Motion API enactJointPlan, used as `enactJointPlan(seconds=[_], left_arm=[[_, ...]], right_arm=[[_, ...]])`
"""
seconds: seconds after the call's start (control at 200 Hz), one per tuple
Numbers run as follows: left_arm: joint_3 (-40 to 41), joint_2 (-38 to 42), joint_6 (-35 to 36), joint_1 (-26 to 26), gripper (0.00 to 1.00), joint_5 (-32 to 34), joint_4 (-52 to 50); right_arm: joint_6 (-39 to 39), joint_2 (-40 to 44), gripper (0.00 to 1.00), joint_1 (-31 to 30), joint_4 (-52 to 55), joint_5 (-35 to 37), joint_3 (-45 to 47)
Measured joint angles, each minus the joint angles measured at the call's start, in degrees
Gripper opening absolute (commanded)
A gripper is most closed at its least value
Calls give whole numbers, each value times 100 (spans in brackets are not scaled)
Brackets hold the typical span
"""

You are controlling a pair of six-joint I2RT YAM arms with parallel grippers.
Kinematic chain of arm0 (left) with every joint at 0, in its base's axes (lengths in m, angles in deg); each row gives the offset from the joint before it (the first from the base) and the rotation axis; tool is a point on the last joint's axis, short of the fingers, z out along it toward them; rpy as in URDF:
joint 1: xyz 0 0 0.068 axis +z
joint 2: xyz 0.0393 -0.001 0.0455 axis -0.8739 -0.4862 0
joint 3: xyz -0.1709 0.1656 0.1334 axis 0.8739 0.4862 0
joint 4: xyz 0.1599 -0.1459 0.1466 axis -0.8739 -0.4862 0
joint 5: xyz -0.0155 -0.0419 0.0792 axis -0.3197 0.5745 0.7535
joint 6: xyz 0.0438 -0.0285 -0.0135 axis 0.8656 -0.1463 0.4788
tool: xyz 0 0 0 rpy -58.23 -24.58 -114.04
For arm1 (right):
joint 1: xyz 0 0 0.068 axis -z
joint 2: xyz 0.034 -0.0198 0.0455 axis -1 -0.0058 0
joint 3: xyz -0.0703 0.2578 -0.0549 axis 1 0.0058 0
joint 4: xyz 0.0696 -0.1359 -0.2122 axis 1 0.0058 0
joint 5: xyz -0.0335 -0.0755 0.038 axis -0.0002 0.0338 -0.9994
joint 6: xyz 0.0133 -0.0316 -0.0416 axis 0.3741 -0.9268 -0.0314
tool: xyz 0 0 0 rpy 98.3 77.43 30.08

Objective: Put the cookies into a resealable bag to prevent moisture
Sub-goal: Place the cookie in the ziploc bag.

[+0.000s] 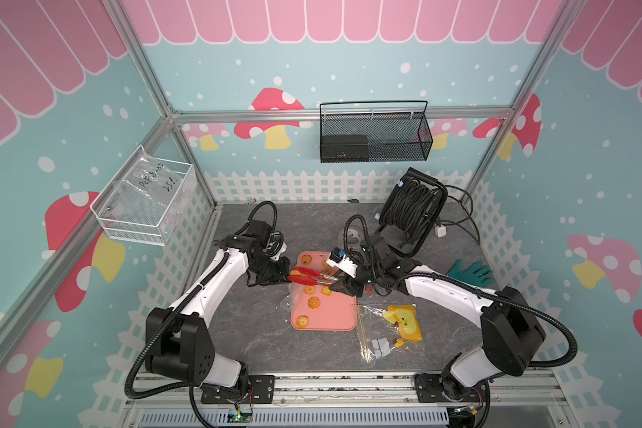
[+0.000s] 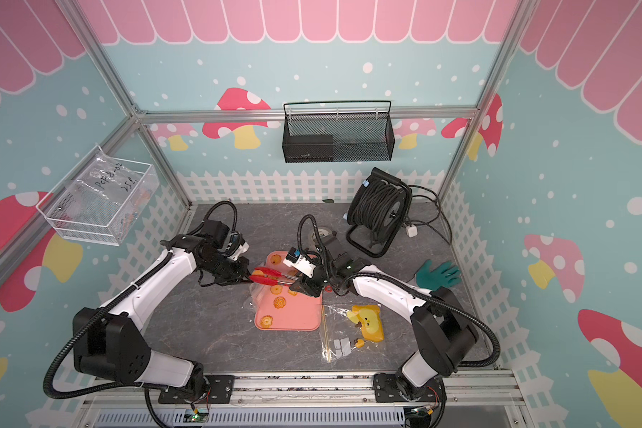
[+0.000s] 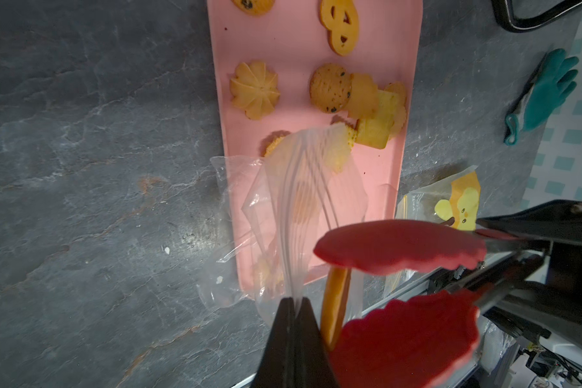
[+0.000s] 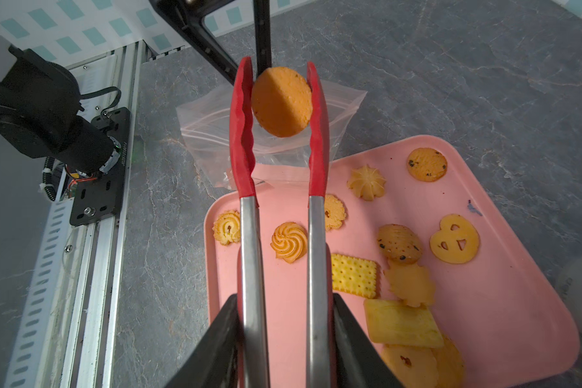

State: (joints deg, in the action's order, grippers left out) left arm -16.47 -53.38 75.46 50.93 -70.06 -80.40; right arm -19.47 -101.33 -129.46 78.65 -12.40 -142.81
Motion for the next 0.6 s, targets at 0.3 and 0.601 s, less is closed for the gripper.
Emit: enactJointPlan(seconds=[0.3, 0.601], left_arm=[[22, 37, 0, 103, 0, -136, 2], [22, 83, 2, 177, 0, -7, -4]], right_arm=[[122, -2, 62, 2, -197, -343, 13], [122, 699, 57, 232, -26, -52, 184]])
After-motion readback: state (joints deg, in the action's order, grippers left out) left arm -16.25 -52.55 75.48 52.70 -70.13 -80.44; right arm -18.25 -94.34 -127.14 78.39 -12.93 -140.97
